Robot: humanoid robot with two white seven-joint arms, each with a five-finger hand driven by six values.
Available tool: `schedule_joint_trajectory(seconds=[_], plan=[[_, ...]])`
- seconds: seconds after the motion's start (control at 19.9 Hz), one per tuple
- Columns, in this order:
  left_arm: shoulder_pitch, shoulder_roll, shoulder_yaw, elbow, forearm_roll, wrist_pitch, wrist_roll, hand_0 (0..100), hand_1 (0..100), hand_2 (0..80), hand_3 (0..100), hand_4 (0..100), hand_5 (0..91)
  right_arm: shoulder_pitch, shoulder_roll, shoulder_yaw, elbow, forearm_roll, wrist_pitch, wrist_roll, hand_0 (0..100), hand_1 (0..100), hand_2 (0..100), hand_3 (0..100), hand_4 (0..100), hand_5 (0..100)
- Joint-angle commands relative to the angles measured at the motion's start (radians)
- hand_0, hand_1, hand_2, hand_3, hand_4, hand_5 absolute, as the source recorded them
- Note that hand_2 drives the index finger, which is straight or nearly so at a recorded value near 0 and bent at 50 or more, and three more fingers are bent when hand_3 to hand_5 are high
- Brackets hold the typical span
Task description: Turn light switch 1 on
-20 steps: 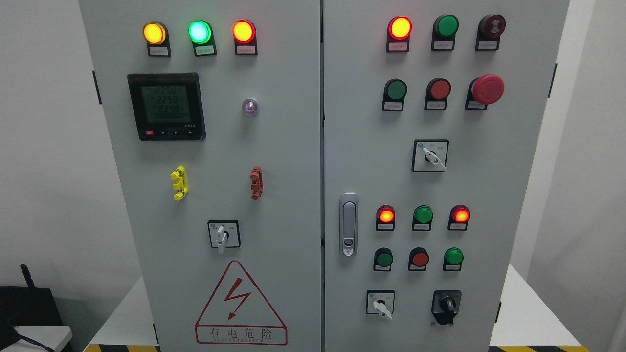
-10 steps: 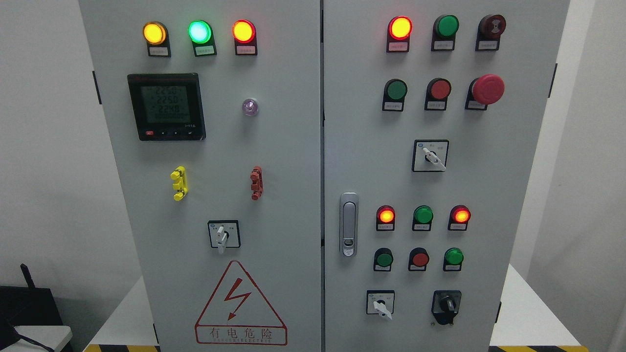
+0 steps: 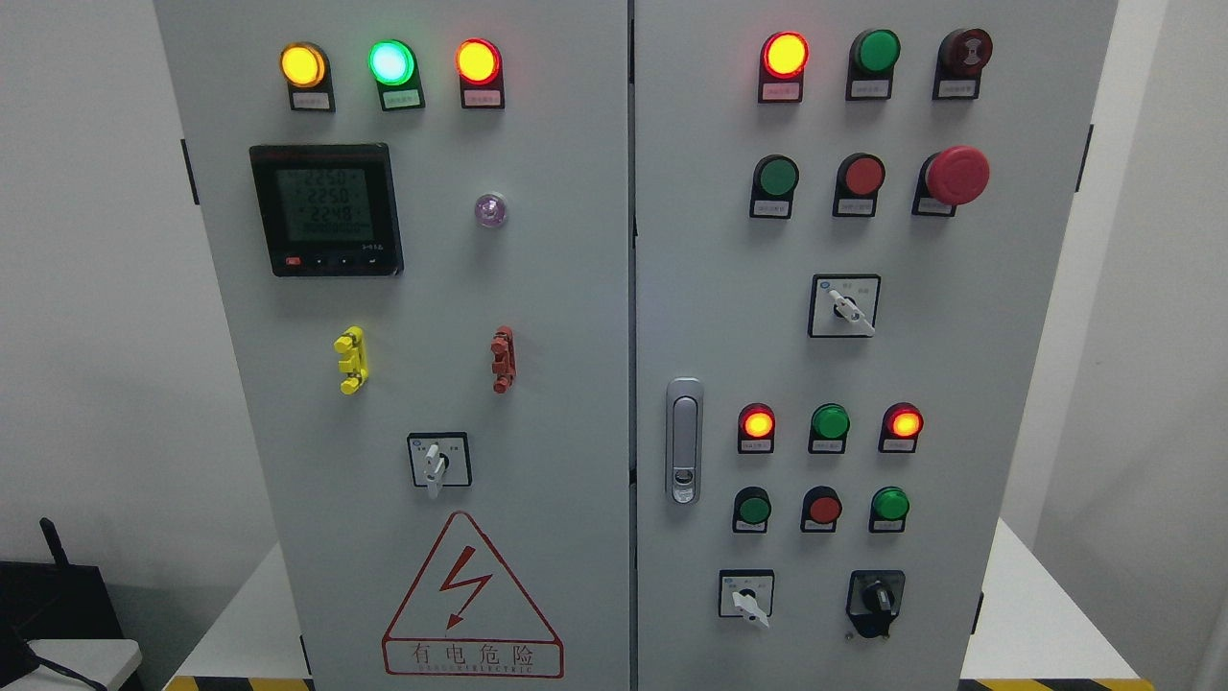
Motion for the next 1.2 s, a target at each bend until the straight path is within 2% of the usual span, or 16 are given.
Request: schedule_joint_trajectory(seconds=[0.0, 0.2, 0.45, 0.8, 0.9, 1.15], plan=[[0.055, 0.016, 0.249, -0.304, 0.000, -0.004, -0.002, 39, 3, 0.0, 7, 6, 0.0, 0.000, 0.000, 0.000, 0.000, -0.017, 0.001, -0.001, 12, 39, 0, 0, 0, 0], [0.063, 0.019, 0.360, -0.456, 0.000, -0.025, -0.007, 40, 3, 5.4, 12, 12, 0.0, 0.000, 0.000, 0.000, 0.000, -0.017, 0.001, -0.001, 12, 39, 0, 0, 0, 0], [0.072, 0.032, 0.399, -0.684, 0.000, -0.059, -0.007, 42, 4, 9.5, 18, 22, 0.0, 0.000, 0.000, 0.000, 0.000, -0.017, 0.001, -0.001, 12, 39, 0, 0, 0, 0], [0.054, 0.045, 0.410, -1.002, 0.001, -0.076, -0.016, 43, 3, 14.7, 26, 31, 0.0, 0.000, 0.000, 0.000, 0.000, -0.017, 0.001, -0.001, 12, 39, 0, 0, 0, 0], [0.038, 0.045, 0.410, -1.081, 0.001, -0.076, -0.034, 44, 3, 16.8, 29, 33, 0.0, 0.000, 0.000, 0.000, 0.000, -0.017, 0.001, -0.001, 12, 39, 0, 0, 0, 0], [0.008, 0.039, 0.398, -1.264, 0.004, -0.077, -0.037, 45, 1, 21.1, 33, 39, 4.6, 0.000, 0.000, 0.000, 0.000, -0.018, 0.001, -0.001, 12, 39, 0, 0, 0, 0]])
